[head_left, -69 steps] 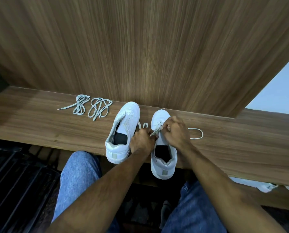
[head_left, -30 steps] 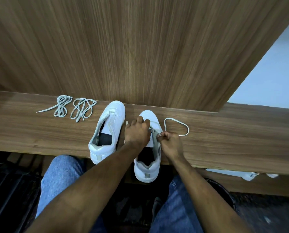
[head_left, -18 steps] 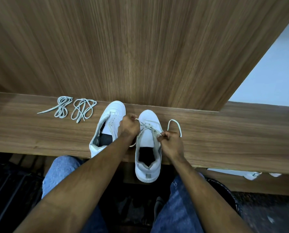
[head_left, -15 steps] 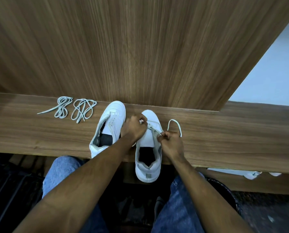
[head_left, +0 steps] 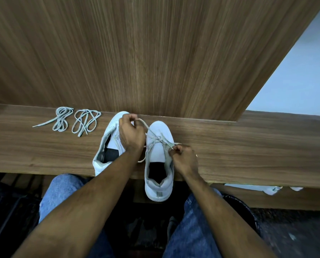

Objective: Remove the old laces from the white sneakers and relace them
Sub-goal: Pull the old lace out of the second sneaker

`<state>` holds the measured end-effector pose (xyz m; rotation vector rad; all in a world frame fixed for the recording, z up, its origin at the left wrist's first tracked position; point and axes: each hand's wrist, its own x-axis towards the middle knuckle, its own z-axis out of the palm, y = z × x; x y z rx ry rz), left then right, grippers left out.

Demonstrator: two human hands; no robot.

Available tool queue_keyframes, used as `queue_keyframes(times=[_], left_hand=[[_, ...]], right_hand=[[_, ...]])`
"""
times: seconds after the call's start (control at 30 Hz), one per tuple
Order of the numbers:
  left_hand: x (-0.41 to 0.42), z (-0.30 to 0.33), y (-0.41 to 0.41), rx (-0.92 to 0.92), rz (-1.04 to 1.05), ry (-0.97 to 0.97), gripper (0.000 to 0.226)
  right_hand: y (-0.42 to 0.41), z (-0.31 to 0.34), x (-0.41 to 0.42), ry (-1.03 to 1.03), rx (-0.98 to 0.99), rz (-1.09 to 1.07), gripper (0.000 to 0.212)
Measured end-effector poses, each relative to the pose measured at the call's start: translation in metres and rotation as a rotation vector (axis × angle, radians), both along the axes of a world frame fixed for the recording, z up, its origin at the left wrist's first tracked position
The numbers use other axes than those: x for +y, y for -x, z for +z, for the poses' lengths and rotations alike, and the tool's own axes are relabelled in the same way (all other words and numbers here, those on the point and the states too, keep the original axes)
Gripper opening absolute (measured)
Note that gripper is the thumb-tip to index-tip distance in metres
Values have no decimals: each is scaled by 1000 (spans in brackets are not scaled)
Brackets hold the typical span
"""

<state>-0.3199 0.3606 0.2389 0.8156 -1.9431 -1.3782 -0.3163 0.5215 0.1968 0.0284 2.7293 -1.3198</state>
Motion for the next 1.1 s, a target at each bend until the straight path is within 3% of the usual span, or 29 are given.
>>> queue_keyframes(times=[0.13, 0.23, 0.3, 0.37, 0.43, 0.47, 0.6, 0.67, 0.77, 0.87, 0.97, 1.03, 1.1], left_hand=[[-1, -4, -1, -133, -274, 529, 27], [11, -11, 1, -443, -558, 870, 33], [21, -13, 0, -607, -604, 1047, 37], [26, -13, -3, -633, -548, 1138, 35], [28, -8, -5, -604, -502, 1089, 31], [26, -8, -3, -548, -462, 961, 26], [10, 16, 5, 16, -95, 59, 13], [2, 34, 9, 191, 75, -101, 8], [-4, 42, 11, 95, 81, 43, 11], [0, 23, 5, -181, -124, 425, 35], [12, 0, -2, -429, -430, 773, 38], [20, -12, -5, -569, -557, 894, 37], [24, -17, -6, -621, -547, 966, 34]], right_hand=[[1, 0, 0, -28, -6, -4, 14], [1, -1, -2, -27, -10, -5, 16], [1, 0, -2, -33, -9, -3, 14], [1, 0, -1, -30, -4, -2, 14], [2, -1, -1, -33, -1, -5, 14], [2, -1, -1, -33, -3, -6, 14], [3, -3, -1, -31, -12, -8, 15], [3, -3, 0, -29, -13, -6, 17], [2, -3, 0, -24, -14, -12, 14], [1, -2, -2, -17, -30, -18, 13], [0, 0, -2, -15, -25, -18, 13], [-1, 1, -2, -15, -24, -8, 13], [-2, 2, -2, -9, -34, -6, 15]])
